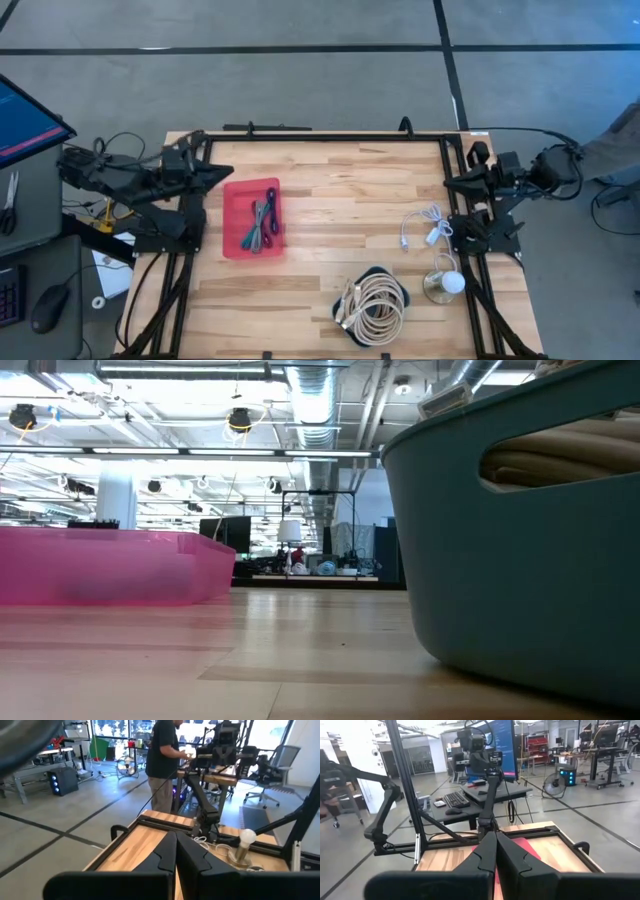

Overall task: Pick & Place USB Port
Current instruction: Return to Home Position

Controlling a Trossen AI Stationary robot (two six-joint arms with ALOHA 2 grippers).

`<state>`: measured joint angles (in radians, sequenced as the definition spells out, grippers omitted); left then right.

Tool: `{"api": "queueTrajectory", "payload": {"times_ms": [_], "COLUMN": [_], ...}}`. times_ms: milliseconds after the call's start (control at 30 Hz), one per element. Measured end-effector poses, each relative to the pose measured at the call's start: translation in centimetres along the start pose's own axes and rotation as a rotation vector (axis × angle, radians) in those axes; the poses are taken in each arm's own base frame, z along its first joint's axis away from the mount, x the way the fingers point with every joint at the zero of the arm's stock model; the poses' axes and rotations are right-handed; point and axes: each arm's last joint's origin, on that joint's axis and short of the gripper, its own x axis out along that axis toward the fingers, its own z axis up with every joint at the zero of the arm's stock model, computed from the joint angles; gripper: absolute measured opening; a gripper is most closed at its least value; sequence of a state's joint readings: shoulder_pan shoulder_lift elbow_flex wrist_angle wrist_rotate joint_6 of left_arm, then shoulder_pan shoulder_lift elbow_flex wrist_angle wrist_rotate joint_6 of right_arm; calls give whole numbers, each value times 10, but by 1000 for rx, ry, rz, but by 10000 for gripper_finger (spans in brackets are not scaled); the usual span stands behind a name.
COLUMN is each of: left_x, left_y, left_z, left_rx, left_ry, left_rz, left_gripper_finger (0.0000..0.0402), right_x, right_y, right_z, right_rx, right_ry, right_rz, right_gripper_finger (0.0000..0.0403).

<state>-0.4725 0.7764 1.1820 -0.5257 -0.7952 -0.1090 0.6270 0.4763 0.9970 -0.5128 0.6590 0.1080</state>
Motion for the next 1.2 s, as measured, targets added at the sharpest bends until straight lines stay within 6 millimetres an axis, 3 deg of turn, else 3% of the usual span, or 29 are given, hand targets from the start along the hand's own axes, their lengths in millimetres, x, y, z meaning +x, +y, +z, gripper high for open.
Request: {"api": "queueTrajectory", "payload": {"times_ms": [333,767,1200], "left_x": [-25,-34,-49], "left_y": [25,42,60], "left_z": [-3,-83,-130], "left_rx": [15,-65,-71], "left_ry": [-23,-122,-253], "left_rz": [-41,-77,-155], "left_gripper_finger": [4,4,4], "right_x": [0,0,0], "right_y": [0,0,-2], "right_z": [1,2,2], "right_rx": [2,-17,-24], "right_ry": [-6,-21,-23], "right_rz": [-6,-21,-55], "right_gripper_finger": [0,0,0]}}
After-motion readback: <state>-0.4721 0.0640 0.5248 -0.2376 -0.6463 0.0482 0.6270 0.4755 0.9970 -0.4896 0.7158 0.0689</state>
